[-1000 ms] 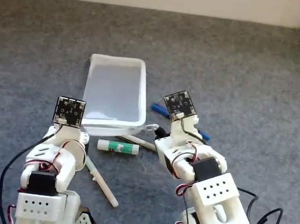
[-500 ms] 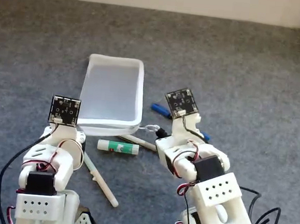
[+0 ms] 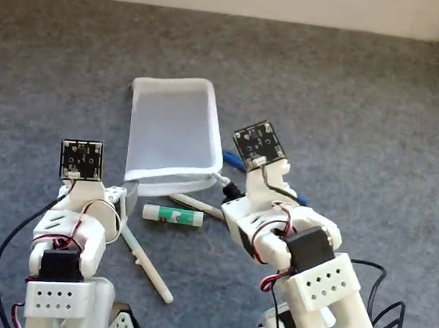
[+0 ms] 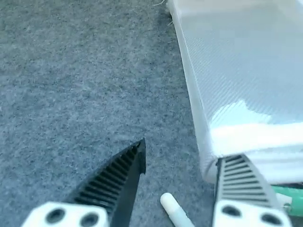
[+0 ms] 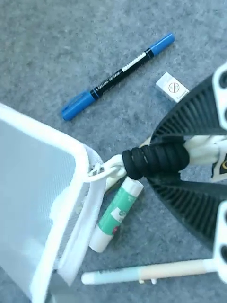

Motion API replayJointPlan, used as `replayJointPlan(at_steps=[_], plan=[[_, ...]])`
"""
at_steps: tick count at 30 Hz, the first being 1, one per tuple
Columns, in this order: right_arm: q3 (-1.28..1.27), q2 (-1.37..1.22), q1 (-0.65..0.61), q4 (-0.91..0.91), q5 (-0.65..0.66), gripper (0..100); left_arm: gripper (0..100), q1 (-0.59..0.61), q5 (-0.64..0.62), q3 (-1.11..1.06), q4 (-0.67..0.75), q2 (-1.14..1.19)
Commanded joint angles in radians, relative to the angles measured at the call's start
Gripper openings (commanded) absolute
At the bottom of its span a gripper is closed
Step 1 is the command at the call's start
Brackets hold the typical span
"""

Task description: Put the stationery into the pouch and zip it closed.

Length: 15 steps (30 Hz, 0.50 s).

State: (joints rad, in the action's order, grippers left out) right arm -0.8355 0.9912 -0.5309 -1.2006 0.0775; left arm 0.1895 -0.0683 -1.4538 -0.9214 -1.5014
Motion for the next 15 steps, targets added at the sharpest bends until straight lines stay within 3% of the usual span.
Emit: replayJointPlan(at_steps=[1,7,15], plan=[[0.082,0.024,-0.051,-0.038,0.017,0.5,24,0.016,-0.011,0.007,0.031,-0.015],[0.162,0.024,-0.059,-0.111,0.018,0.5,22,-0.024,-0.011,-0.051,0.16,-0.015],[0.171,0.024,-0.054,-0.111,0.043,0.8,0,-0.018,-0.009,-0.028,0.176,-0.015]])
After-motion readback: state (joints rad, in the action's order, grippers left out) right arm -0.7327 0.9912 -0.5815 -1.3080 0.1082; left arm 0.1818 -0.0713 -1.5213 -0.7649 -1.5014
